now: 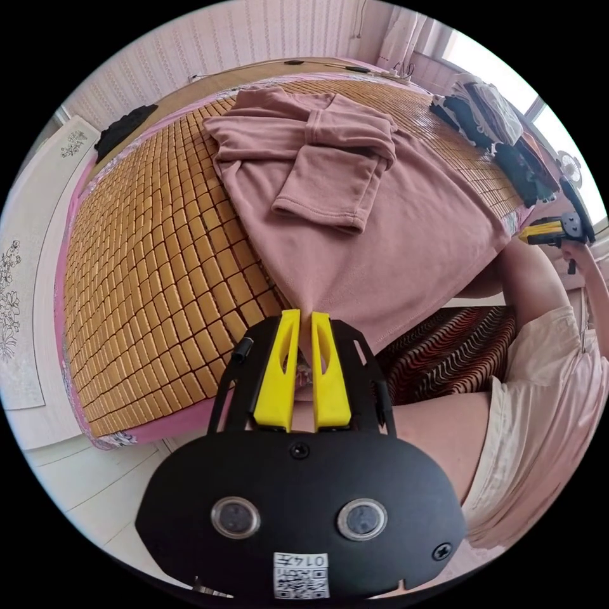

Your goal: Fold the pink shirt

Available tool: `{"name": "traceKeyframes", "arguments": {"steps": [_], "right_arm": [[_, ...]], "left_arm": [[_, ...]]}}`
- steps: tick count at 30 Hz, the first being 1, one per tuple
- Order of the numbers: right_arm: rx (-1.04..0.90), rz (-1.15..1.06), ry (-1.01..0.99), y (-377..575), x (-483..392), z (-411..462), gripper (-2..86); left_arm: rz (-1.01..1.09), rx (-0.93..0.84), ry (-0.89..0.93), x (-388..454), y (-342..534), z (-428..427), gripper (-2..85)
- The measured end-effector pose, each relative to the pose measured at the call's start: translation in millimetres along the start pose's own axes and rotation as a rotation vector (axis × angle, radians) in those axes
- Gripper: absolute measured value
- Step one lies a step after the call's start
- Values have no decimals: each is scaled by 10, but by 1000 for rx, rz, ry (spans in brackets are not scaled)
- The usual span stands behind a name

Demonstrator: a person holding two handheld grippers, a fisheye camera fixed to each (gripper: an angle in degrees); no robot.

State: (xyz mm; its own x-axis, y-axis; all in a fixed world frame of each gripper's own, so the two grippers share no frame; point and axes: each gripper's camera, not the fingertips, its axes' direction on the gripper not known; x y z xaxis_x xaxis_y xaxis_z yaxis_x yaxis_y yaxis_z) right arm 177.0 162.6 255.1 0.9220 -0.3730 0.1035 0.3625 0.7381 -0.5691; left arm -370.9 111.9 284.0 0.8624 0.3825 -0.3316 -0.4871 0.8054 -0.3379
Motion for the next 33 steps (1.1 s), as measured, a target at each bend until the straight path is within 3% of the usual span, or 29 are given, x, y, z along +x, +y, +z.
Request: {"name": "traceKeyframes", "arguments": {"steps": [4, 10, 15, 17, 18, 20, 21, 23, 25, 28, 33], "right_arm": [[329, -137, 4, -333, -332, -380, 52], [502, -180, -205, -1329, -570, -513, 103], [508, -197, -152, -1982, -646, -459, 122], [475, -209, -127, -2162, -700, -345, 124], [426, -216, -115, -2261, -737, -195, 118], [310, -280, -102, -2343, -822, 124, 78], [412, -305, -88, -2231, -834, 118, 67], [414, -311, -79, -2130, -829, 102, 49], [518, -304, -89, -1811, -770, -20, 30], [618, -340, -32, -1310, -742, 6, 25], [406, -368, -23, -884, -663, 287, 43]], "left_arm": [[-11, 93, 33, -125, -3, -303, 22], [105, 223, 29, 11, -517, -529, 42], [142, 193, 46, 186, -1104, -112, 64], [148, 95, 47, 242, -1268, 189, 83], [161, -7, 11, 296, -1341, 410, 88], [200, 0, -31, 370, -1327, 507, 88], [209, 2, -23, 365, -1312, 513, 82], [166, 21, 37, 256, -1279, 495, 54], [73, 60, 139, 50, -1227, 410, 6], [1, 217, 143, -78, -1155, 39, -5], [73, 509, 183, 125, -1292, -641, -3]]}}
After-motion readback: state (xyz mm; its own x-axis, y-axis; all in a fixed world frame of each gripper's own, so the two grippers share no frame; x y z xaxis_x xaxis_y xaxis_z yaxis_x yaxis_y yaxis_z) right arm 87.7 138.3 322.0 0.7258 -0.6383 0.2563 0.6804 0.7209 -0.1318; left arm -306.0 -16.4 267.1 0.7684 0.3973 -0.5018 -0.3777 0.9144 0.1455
